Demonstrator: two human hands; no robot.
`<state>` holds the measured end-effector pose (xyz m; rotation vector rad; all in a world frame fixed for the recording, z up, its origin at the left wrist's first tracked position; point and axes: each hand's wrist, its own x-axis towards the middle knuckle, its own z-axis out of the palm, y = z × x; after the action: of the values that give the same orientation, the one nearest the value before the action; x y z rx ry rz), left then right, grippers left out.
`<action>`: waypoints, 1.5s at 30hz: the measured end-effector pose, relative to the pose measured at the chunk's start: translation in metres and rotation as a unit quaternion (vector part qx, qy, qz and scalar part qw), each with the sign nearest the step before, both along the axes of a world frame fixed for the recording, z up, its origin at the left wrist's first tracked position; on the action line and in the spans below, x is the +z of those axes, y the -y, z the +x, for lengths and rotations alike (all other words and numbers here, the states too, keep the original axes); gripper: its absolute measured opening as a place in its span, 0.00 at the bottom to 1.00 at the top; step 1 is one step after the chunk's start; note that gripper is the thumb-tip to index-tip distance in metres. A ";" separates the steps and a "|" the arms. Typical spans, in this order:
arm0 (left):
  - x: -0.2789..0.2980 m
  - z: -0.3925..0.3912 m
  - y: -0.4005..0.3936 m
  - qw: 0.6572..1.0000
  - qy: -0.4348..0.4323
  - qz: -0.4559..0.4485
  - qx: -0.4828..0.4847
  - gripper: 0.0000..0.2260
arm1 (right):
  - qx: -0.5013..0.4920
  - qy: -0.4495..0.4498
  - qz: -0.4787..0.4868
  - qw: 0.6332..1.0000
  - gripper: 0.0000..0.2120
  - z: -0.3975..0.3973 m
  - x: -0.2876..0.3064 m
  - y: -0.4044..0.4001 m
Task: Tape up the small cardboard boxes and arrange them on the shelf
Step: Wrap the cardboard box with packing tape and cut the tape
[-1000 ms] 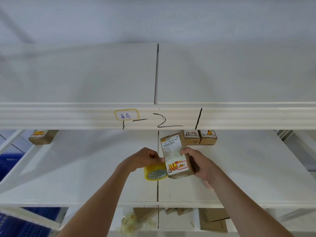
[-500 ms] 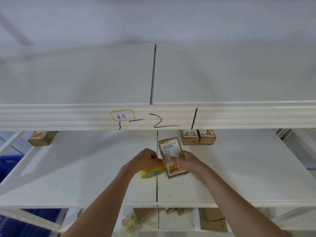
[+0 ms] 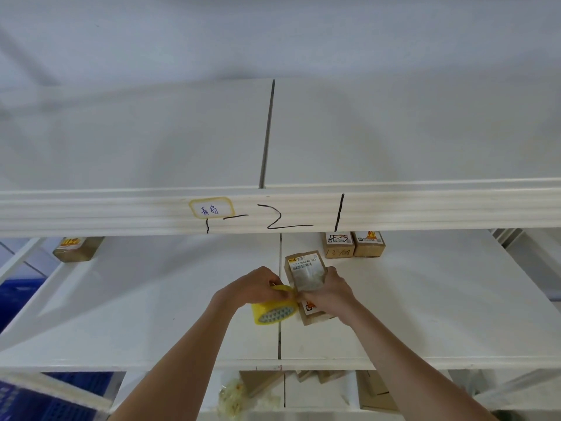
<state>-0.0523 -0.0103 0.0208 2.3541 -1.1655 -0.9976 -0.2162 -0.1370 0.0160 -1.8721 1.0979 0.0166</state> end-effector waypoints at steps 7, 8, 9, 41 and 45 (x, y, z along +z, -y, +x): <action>0.003 0.001 0.003 0.999 0.051 0.012 -0.003 0.20 | 0.027 -0.010 0.084 0.996 0.51 0.005 -0.011 -0.005; 0.004 0.001 0.004 0.998 0.057 0.013 -0.012 0.19 | 0.019 -0.009 0.077 0.997 0.49 0.005 -0.011 -0.004; 0.005 -0.001 0.005 0.998 0.064 0.014 -0.021 0.18 | 0.014 -0.018 0.063 0.998 0.49 0.006 -0.010 -0.004; 0.004 0.010 -0.012 0.995 -0.073 -0.056 0.049 0.13 | -0.052 0.045 0.118 0.991 0.22 -0.022 0.012 0.023; 0.000 0.009 -0.009 0.998 0.002 -0.025 0.065 0.15 | -0.048 0.056 0.122 0.990 0.23 -0.024 0.014 0.022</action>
<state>-0.0438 -0.0013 0.0212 2.3600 -1.0114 -0.9082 -0.2404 -0.1586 0.0305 -1.5817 1.0570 -0.0093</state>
